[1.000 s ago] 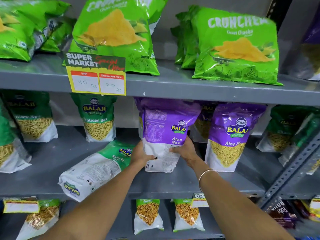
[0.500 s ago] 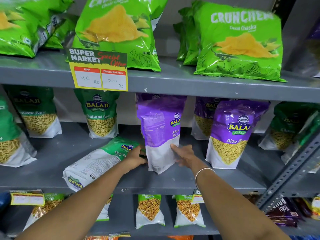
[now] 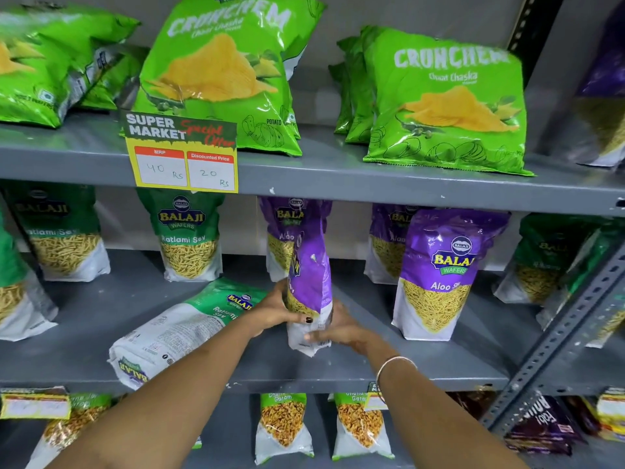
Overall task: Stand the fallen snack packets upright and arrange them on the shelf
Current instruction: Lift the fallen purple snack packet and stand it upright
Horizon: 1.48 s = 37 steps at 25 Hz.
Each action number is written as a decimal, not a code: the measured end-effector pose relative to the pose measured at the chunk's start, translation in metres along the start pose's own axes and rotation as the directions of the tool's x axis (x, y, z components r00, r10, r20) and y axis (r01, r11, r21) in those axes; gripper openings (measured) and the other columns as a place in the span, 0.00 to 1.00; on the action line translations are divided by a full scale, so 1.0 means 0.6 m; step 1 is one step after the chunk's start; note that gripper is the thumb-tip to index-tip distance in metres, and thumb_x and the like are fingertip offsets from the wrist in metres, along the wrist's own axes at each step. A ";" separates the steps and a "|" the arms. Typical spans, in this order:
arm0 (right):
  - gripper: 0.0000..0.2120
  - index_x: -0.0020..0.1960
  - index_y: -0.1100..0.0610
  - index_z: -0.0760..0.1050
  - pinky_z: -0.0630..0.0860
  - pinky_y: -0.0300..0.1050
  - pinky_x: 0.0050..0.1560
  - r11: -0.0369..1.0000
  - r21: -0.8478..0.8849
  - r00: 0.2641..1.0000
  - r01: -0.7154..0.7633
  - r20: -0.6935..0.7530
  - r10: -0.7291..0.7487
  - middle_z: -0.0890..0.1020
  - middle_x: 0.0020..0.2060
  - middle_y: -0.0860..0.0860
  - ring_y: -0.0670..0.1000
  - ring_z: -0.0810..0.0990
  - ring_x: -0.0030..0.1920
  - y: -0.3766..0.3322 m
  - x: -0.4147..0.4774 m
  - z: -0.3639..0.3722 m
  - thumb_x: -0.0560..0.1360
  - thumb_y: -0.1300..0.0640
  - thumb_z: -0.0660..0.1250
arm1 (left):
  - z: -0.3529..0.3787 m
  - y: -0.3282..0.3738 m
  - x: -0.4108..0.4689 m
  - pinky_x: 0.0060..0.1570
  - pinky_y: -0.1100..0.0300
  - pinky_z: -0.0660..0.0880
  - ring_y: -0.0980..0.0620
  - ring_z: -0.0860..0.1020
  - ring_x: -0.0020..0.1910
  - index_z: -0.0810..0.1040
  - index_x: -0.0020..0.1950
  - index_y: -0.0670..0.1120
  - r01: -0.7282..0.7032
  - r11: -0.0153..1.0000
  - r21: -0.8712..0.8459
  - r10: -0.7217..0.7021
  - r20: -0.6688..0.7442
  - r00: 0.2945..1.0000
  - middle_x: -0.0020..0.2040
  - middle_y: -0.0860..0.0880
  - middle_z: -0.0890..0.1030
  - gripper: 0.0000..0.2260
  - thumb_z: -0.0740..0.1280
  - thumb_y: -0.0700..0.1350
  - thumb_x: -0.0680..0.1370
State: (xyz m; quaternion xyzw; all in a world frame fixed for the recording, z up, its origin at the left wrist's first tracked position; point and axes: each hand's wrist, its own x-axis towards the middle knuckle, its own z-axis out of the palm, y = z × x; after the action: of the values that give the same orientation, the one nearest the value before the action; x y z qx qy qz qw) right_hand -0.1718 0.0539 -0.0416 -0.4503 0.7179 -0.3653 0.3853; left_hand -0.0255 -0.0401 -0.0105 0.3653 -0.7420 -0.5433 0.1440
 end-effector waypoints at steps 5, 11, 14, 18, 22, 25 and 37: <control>0.39 0.67 0.62 0.61 0.77 0.47 0.58 0.994 0.108 0.999 0.034 0.022 -0.036 0.78 0.59 0.56 0.53 0.78 0.57 -0.005 -0.013 -0.026 0.61 0.65 0.77 | -0.027 -0.002 0.005 0.68 0.57 0.62 0.50 0.64 0.69 0.49 0.74 0.48 0.087 0.994 0.064 -0.093 0.085 0.992 0.70 0.49 0.63 0.46 0.75 0.37 0.65; 0.30 0.68 0.65 0.67 0.78 0.28 0.41 0.993 0.102 0.998 0.063 -0.003 -0.063 0.78 0.61 0.59 0.50 0.78 0.53 -0.008 -0.011 -0.066 0.67 0.74 0.70 | -0.040 -0.007 0.014 0.65 0.53 0.66 0.47 0.69 0.65 0.55 0.67 0.42 0.157 0.987 0.032 -0.155 -0.065 0.986 0.63 0.44 0.72 0.39 0.76 0.36 0.64; 0.30 0.66 0.65 0.66 0.79 0.42 0.49 0.978 0.198 0.995 0.058 -0.087 -0.041 0.77 0.63 0.64 0.54 0.76 0.55 -0.007 -0.005 -0.072 0.67 0.75 0.70 | -0.034 -0.025 0.023 0.67 0.50 0.69 0.47 0.73 0.63 0.63 0.64 0.46 0.134 0.988 0.081 -0.121 -0.148 0.982 0.62 0.48 0.75 0.45 0.80 0.52 0.52; 0.25 0.63 0.61 0.71 0.78 0.37 0.45 0.973 0.228 0.999 0.035 0.005 -0.038 0.81 0.55 0.55 0.48 0.79 0.51 -0.018 -0.016 -0.068 0.67 0.67 0.73 | -0.024 -0.038 0.019 0.61 0.48 0.73 0.46 0.76 0.60 0.70 0.60 0.50 0.158 0.970 0.184 -0.099 -0.296 0.950 0.60 0.49 0.78 0.44 0.78 0.62 0.48; 0.21 0.57 0.57 0.69 0.76 0.25 0.33 0.959 0.273 0.996 0.074 0.036 -0.087 0.80 0.44 0.45 0.43 0.79 0.45 -0.031 -0.020 -0.057 0.69 0.73 0.69 | -0.001 -0.020 -0.001 0.58 0.55 0.71 0.45 0.76 0.61 0.68 0.63 0.46 0.189 0.965 0.182 -0.114 -0.361 0.926 0.62 0.47 0.78 0.36 0.78 0.53 0.60; 0.21 0.55 0.56 0.68 0.74 0.24 0.28 0.957 0.277 0.994 0.090 0.030 -0.102 0.78 0.42 0.44 0.39 0.75 0.43 -0.034 -0.019 -0.056 0.69 0.72 0.69 | 0.002 -0.018 -0.003 0.60 0.53 0.71 0.45 0.75 0.61 0.67 0.63 0.47 0.217 0.954 0.206 -0.126 -0.380 0.916 0.63 0.47 0.78 0.36 0.77 0.56 0.60; 0.25 0.19 0.60 0.69 0.65 0.38 0.27 0.821 -0.215 0.838 -0.529 0.021 0.545 0.70 0.12 0.53 0.50 0.69 0.22 -0.064 -0.041 -0.027 0.73 0.57 0.67 | -0.126 -0.050 -0.042 0.55 0.52 0.74 0.40 0.78 0.54 0.74 0.56 0.36 -0.028 0.957 0.289 0.153 -0.422 0.894 0.58 0.37 0.77 0.15 0.70 0.39 0.71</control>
State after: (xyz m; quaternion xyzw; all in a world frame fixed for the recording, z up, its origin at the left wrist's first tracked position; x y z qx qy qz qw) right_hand -0.1650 0.0671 0.0044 -0.2807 0.8323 -0.1490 0.4542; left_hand 0.0495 -0.0801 -0.0053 0.4596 -0.7747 -0.3309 0.2811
